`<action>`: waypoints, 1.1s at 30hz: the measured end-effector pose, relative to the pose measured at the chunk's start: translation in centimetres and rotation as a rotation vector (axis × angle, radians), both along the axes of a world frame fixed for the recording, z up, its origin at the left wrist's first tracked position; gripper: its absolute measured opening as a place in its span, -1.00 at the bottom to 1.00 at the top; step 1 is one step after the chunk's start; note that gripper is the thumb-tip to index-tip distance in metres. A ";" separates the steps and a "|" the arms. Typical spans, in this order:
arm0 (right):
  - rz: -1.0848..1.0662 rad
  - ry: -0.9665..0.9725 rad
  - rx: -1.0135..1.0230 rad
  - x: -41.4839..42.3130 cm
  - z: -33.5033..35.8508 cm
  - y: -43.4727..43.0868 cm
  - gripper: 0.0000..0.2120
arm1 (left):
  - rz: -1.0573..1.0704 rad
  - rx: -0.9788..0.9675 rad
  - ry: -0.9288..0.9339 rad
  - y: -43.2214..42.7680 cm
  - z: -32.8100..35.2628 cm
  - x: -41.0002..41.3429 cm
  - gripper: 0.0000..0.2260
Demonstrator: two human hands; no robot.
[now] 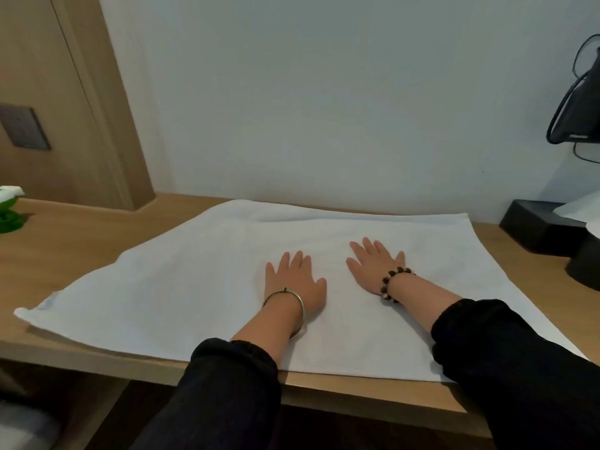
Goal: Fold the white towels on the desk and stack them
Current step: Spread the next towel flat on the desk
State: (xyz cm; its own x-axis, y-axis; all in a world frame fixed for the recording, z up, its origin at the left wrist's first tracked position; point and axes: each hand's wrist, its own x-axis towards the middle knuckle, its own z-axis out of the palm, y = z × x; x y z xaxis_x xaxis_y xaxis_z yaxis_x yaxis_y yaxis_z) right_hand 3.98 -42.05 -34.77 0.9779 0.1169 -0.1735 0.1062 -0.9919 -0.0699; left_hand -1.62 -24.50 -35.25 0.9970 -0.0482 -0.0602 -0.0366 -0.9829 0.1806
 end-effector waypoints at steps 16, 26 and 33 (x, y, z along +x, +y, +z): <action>0.190 -0.057 0.066 2.7 0.4 16.3 -0.45 | 0.217 0.148 0.144 12.9 0.8 -0.1 -0.44; 0.207 -0.113 0.101 3.4 -0.6 16.0 -0.46 | 0.634 0.022 0.010 21.3 4.4 5.1 -0.62; 0.201 -0.145 0.125 3.9 -1.1 16.1 -0.47 | 0.228 0.089 -0.404 20.6 4.9 5.2 -0.83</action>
